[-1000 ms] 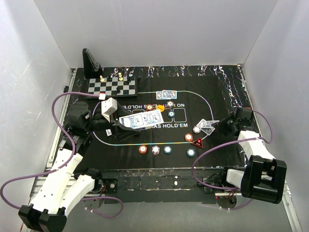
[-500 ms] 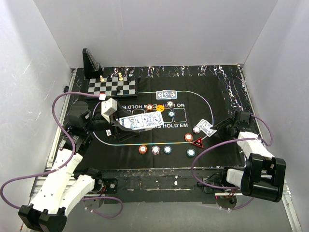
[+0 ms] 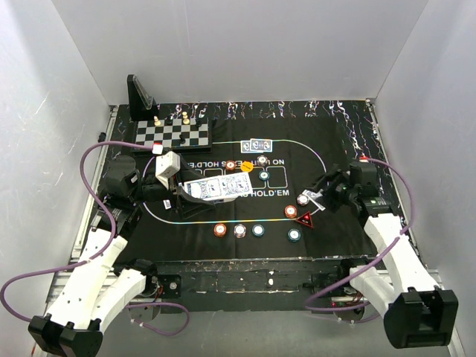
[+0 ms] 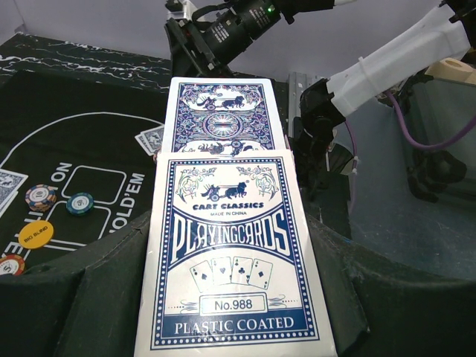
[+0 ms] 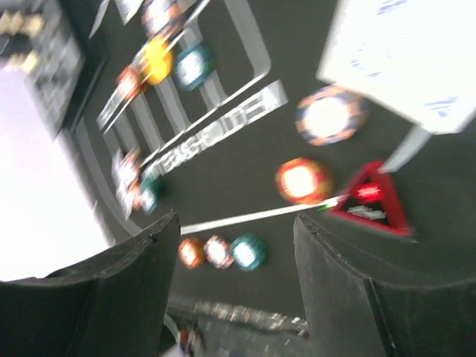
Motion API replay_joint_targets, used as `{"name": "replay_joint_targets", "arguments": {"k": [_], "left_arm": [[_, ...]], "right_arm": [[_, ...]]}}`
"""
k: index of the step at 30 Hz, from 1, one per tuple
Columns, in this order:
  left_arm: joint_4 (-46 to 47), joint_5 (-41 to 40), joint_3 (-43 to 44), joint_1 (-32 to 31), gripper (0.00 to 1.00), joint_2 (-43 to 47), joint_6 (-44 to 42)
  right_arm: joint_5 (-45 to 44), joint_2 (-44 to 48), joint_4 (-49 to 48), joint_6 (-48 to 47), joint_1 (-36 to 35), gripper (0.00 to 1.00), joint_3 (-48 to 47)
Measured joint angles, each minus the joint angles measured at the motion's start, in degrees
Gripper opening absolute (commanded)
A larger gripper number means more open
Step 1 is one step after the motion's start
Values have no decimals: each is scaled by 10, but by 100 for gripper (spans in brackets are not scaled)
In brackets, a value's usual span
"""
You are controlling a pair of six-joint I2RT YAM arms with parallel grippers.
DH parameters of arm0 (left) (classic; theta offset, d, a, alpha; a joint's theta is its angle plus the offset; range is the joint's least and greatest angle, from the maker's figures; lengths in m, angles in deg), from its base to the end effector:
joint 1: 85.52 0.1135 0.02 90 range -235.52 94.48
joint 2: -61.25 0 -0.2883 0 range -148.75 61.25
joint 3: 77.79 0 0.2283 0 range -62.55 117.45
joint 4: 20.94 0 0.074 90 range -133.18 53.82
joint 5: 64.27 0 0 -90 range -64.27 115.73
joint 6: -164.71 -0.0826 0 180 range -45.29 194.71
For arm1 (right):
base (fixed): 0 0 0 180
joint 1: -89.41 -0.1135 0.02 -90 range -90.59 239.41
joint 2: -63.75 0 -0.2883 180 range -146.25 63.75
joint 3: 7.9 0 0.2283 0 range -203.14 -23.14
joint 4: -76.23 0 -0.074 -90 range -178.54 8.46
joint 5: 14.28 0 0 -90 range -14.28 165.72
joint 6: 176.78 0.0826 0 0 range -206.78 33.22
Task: Distribute texas hold em gaming equipment
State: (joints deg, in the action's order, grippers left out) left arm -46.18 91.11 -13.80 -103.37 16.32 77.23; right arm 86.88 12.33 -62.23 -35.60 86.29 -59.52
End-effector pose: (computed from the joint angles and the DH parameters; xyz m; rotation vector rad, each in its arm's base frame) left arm 0.1097 -0.1142 0.3800 1.0750 1.3956 -1.2065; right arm 0.1838 0.0260 0.2373 0.8726 2.2150 0.6975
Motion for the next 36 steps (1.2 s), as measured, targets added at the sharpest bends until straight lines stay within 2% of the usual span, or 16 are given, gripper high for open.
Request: {"name": "replay_joint_targets", "arguments": {"k": [4, 9, 14, 18, 22, 33, 36], "left_arm": [[0, 0, 0, 0, 0, 0, 0], [-1, 0, 0, 0, 0, -2, 0], [0, 0, 0, 0, 0, -7, 0], [1, 0, 0, 0, 0, -8, 0], [1, 0, 0, 0, 0, -8, 0], [1, -2, 1, 0, 0, -8, -7], [-2, -2, 1, 0, 0, -8, -11]], "right_arm": [[106, -2, -69, 37, -67, 78, -12], [216, 5, -184, 109, -89, 85, -11], [284, -1, -312, 185, -125, 87, -35], [310, -32, -400, 232, -172, 88, -69], [319, -82, -442, 247, -236, 89, -117], [323, -188, -489, 263, -369, 90, -155], [323, -203, -499, 272, -388, 87, -159]]}}
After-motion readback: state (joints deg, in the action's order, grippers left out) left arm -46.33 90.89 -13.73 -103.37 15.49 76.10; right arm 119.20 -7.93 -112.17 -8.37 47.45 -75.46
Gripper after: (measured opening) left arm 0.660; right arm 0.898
